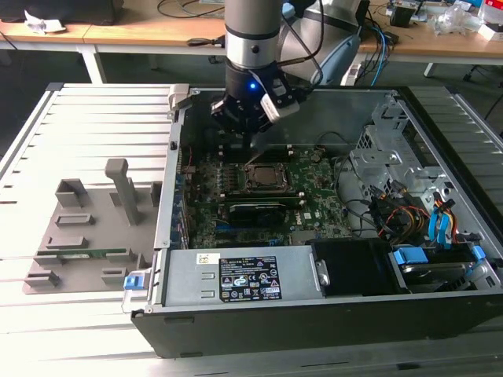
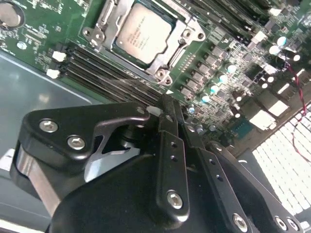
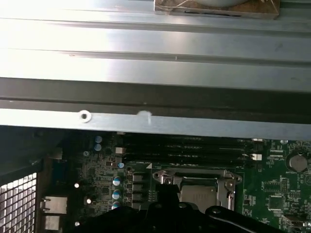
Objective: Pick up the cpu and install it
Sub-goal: 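Install the first cpu locking lever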
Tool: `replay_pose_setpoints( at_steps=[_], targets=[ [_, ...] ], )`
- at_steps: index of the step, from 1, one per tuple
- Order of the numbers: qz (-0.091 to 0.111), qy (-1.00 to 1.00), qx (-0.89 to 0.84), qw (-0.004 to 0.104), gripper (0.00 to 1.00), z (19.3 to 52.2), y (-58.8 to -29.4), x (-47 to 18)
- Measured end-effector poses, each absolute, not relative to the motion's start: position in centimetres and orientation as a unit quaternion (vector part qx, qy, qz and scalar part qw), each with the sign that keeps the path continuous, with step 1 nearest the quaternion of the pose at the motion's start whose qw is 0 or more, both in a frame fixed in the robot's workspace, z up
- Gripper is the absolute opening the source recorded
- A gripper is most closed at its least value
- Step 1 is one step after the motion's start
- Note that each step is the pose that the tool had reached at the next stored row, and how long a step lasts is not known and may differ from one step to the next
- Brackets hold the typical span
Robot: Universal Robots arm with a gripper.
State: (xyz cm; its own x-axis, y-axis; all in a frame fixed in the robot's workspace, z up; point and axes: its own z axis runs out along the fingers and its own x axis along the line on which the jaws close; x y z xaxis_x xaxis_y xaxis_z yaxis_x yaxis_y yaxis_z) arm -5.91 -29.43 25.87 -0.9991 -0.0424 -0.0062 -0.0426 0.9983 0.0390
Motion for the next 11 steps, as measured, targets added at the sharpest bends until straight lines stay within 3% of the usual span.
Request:
replay_pose_setpoints(
  at_steps=[11],
  targets=[
    [0.020,1.000,-0.022,-0.002,0.11,24.0,-29.0,-4.4]
  ],
)
